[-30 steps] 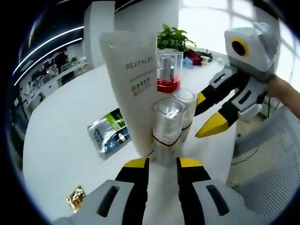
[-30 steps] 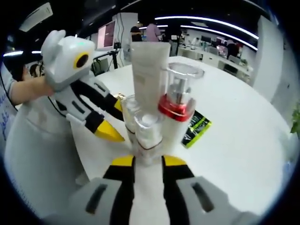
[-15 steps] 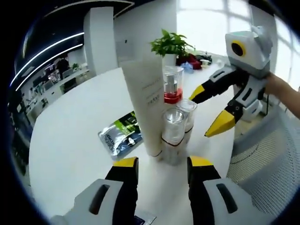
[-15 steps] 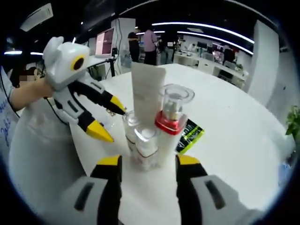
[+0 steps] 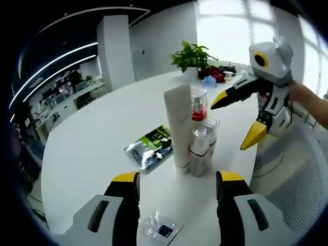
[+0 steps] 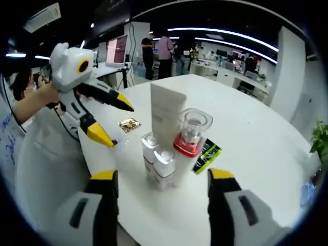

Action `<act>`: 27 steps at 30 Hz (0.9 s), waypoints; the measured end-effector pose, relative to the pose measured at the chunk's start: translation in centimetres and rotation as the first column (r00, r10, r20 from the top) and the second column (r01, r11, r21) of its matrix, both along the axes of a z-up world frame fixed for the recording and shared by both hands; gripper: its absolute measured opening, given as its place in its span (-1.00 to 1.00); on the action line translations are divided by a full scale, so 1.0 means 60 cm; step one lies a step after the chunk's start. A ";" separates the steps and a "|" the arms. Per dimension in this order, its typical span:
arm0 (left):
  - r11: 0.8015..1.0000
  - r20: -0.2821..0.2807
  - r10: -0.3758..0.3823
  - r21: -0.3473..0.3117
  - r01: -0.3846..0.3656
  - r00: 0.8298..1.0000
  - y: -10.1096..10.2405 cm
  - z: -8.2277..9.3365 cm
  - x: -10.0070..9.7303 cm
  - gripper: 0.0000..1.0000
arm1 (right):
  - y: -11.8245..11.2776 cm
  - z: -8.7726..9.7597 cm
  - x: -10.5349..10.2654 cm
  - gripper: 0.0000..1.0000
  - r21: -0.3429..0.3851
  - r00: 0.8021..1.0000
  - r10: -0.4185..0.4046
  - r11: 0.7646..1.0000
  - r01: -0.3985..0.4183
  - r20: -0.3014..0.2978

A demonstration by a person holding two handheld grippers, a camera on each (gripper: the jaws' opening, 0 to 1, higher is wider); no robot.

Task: Arrange the skincare products in the storage area until every visible bottle or jar stands upright without overlapping.

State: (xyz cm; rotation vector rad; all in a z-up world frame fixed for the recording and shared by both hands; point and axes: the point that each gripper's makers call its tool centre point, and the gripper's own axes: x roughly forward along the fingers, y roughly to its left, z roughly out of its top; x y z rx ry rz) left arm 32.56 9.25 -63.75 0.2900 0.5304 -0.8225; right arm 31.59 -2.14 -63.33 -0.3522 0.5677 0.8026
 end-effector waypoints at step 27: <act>0.999 0.025 -0.044 0.001 0.044 0.999 0.046 0.040 -0.020 0.94 | 0.006 0.030 -0.004 0.99 -0.026 0.999 0.023 0.999 -0.023 0.022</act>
